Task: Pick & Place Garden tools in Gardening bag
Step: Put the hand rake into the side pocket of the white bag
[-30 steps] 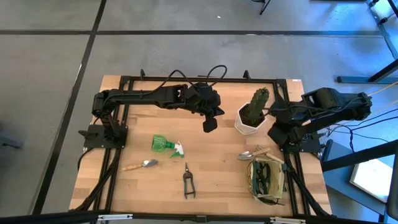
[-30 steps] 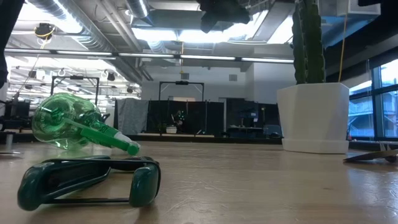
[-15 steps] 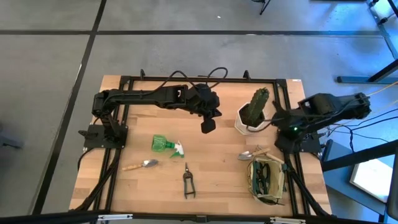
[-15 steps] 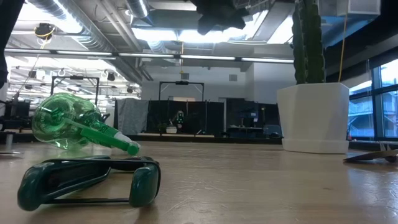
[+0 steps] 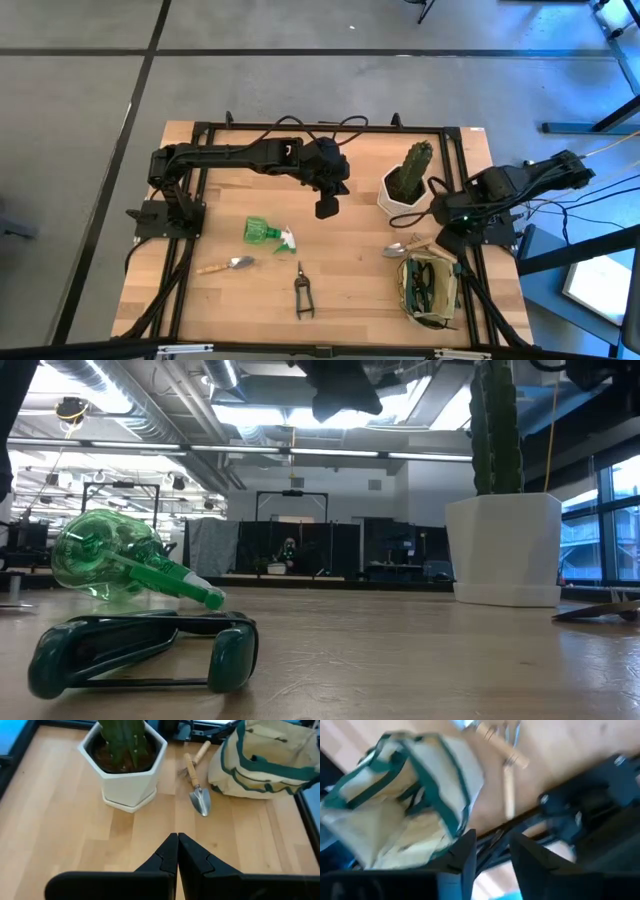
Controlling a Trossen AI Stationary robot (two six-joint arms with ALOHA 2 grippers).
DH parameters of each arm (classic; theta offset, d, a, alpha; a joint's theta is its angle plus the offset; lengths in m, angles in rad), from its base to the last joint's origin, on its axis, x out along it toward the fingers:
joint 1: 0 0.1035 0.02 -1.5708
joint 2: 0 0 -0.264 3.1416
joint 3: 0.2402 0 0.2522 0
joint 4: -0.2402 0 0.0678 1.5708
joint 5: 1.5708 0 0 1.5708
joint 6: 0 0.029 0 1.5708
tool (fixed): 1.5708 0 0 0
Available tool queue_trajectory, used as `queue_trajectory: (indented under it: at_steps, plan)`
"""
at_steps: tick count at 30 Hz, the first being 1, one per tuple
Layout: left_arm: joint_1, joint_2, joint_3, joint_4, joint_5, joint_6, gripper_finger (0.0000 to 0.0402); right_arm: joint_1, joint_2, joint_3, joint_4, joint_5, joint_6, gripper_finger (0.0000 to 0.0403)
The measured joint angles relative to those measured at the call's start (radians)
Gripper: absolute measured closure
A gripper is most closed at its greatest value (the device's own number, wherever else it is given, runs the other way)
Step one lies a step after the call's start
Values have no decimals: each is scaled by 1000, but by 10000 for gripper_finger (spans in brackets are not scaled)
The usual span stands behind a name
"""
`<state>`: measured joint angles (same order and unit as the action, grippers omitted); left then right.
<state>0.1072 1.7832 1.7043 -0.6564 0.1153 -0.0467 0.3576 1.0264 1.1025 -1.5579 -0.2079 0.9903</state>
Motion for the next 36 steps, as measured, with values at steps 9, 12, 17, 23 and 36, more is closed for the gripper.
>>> queue_trajectory:
  at_steps: [9,12,17,23,36]
  plan:
    - [1,0,0,-10,18,-76,398,11,-69,-203,140,107,0,268]
    - [5,0,0,-19,17,-108,398,12,-101,-277,205,89,34,267]
    - [23,0,0,-27,10,-161,398,12,-112,-347,200,98,18,267]
    - [56,0,0,-29,7,-210,398,26,-84,-364,212,100,-48,265]
    - [118,0,0,-35,29,-297,398,136,18,-364,290,75,-230,231]
